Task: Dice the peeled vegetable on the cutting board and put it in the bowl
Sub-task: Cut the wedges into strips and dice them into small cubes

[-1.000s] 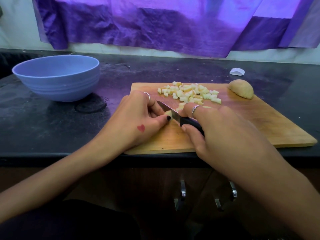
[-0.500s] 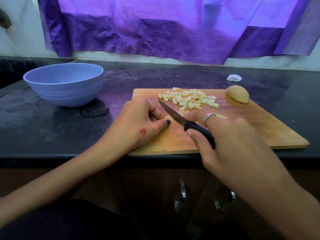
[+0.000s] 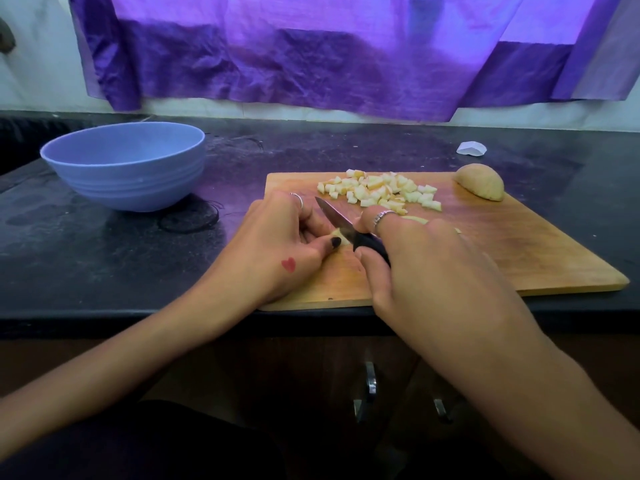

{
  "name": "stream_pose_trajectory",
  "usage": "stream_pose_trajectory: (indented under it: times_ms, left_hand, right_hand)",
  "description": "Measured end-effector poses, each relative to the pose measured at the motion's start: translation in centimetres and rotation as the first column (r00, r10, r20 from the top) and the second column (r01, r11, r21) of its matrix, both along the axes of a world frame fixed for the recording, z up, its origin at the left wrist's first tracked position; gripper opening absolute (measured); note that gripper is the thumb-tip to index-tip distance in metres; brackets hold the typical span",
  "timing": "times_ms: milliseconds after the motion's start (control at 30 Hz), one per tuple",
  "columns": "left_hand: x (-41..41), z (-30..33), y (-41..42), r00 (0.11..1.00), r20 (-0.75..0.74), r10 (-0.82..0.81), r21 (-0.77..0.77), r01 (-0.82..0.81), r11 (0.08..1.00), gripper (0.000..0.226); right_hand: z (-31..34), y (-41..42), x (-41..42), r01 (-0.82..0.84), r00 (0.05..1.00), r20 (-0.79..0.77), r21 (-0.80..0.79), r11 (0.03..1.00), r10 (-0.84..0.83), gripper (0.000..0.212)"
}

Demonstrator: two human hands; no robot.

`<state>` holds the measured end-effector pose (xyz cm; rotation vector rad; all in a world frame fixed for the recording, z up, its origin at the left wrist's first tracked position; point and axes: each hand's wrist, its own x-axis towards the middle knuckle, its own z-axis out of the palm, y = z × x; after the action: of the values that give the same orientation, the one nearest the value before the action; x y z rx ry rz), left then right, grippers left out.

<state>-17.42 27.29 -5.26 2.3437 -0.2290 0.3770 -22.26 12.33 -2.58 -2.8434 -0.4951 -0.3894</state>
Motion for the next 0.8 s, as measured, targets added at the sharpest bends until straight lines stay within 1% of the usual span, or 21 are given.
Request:
stream_pose_trajectory:
  times_ms: [167, 233, 300, 367, 400, 467, 567, 700, 800]
  left_hand:
    - [0.0, 0.0, 0.0, 1.000, -0.002, 0.016, 0.013, -0.016, 1.000, 0.017]
    - [-0.1, 0.0, 0.0, 1.000, 0.011, 0.020, 0.024, -0.021, 0.999, 0.018]
    - [-0.2, 0.1, 0.1, 0.999, 0.027, 0.017, 0.029, -0.018, 0.999, 0.019]
    - [-0.3, 0.2, 0.2, 1.000, 0.030, 0.005, 0.043, -0.006, 0.999, 0.018]
    - [-0.3, 0.2, 0.3, 1.000, 0.024, -0.002, 0.055, 0.001, 0.998, 0.015]
    - [-0.4, 0.2, 0.5, 1.000, 0.017, -0.010, 0.080, 0.008, 0.997, 0.009]
    - [-0.5, 0.2, 0.5, 0.999, 0.032, -0.004, 0.079, 0.002, 0.997, 0.007]
    - [-0.5, 0.1, 0.4, 0.998, 0.068, 0.011, 0.039, -0.014, 0.999, 0.015]
    - [-0.4, 0.1, 0.5, 0.998, 0.061, 0.019, 0.030, -0.021, 0.999, 0.018]
  right_hand:
    - [0.1, -0.4, -0.9, -0.006, 0.998, -0.070, -0.081, 0.997, 0.000, 0.029]
    - [0.3, -0.8, -1.7, 0.002, 0.997, -0.074, -0.113, 0.994, -0.010, 0.030]
    - [0.6, -1.4, -2.3, 0.014, 0.997, -0.077, -0.125, 0.992, -0.023, 0.026]
    - [0.9, -1.9, -2.6, 0.047, 0.997, -0.053, -0.126, 0.991, -0.054, 0.026]
    - [0.8, -2.0, -2.6, 0.063, 0.997, -0.036, -0.106, 0.992, -0.068, 0.024]
    - [0.7, -1.9, -2.7, 0.072, 0.997, 0.001, -0.019, 0.997, -0.072, 0.019]
    - [0.4, -1.4, -2.8, 0.021, 1.000, 0.007, 0.089, 0.996, -0.022, 0.023]
    - [0.0, -1.1, -2.6, -0.005, 1.000, -0.002, 0.097, 0.995, 0.005, 0.025]
    - [0.0, -0.9, -2.4, 0.004, 1.000, -0.007, 0.087, 0.996, -0.004, 0.024]
